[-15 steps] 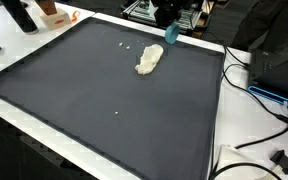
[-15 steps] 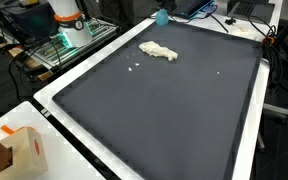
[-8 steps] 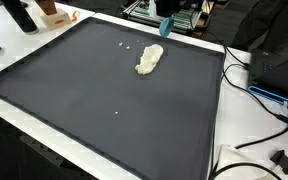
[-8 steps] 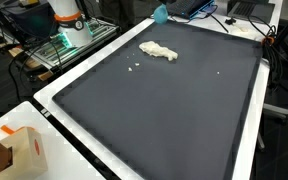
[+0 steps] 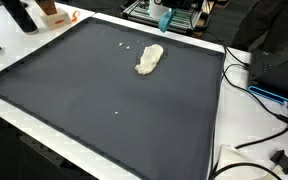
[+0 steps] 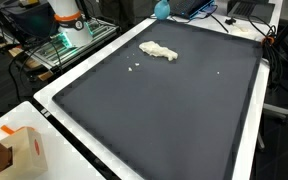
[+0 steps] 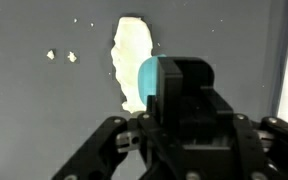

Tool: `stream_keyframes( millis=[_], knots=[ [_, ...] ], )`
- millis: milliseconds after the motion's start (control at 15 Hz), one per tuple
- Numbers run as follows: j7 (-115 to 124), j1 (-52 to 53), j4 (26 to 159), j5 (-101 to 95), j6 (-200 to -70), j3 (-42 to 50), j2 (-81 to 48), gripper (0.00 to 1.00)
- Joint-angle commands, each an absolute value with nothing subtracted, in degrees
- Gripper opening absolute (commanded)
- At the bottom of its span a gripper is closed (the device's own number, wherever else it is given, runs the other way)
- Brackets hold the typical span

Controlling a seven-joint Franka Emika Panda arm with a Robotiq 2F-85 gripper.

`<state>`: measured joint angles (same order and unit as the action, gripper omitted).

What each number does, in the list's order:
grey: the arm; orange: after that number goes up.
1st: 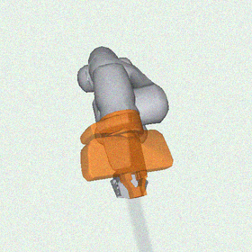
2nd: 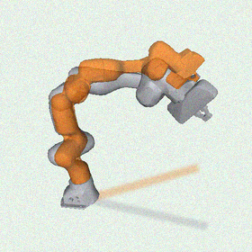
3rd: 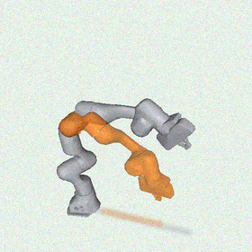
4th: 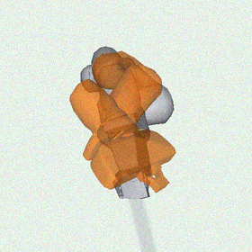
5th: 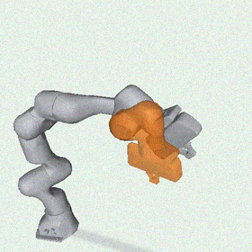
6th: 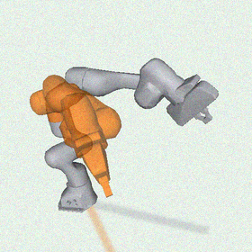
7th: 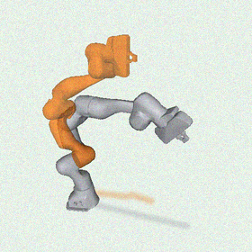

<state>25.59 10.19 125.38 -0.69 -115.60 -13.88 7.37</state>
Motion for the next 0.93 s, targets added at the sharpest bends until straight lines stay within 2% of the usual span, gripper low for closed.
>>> stream_keyframes(
  millis=[0, 267, 333, 867],
  knots=[
    [27.3, 11.0, 126.6, -4.7, -114.9, -15.2, 10.5, 0.25],
    [28.7, 11.4, 126.7, -8.0, -114.0, -17.1, 13.0, 0.25],
    [26.9, 11.1, 125.3, -5.6, -115.1, -16.2, 10.3, 0.50],
    [27.4, 11.2, 125.6, -6.4, -114.5, -17.0, 11.7, 0.50]
  ],
)
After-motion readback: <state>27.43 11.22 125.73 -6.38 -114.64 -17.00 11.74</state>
